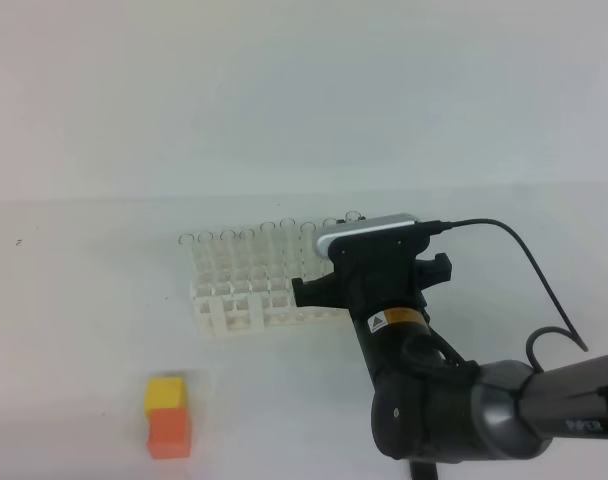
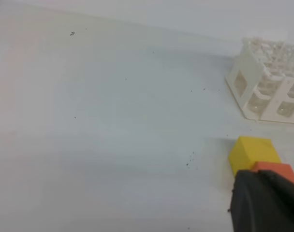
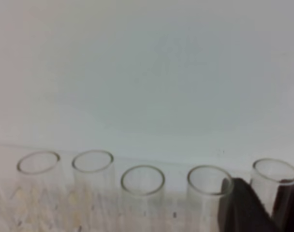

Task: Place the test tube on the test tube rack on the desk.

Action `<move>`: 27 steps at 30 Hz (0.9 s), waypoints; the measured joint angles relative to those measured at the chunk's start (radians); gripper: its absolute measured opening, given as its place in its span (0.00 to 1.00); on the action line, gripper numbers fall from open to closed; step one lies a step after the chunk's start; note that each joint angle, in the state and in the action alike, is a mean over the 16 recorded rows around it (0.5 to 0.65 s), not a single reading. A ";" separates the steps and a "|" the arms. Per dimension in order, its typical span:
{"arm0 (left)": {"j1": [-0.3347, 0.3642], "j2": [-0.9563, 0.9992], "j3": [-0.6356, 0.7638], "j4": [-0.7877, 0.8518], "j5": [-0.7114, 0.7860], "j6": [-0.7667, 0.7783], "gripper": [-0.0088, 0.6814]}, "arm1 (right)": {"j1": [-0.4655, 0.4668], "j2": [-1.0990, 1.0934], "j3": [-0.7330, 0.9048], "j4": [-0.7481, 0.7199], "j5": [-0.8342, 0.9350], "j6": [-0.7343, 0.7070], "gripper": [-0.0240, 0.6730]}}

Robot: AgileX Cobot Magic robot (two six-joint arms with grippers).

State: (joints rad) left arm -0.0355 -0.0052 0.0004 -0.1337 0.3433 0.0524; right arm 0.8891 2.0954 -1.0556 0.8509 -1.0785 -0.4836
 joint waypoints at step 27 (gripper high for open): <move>0.000 0.000 0.000 0.000 0.001 0.000 0.01 | 0.000 -0.091 -0.002 0.013 0.080 -0.088 0.47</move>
State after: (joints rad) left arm -0.0355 -0.0052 0.0004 -0.1337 0.3443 0.0524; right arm 0.8891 2.0048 -1.0577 0.8642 -0.9983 -0.5712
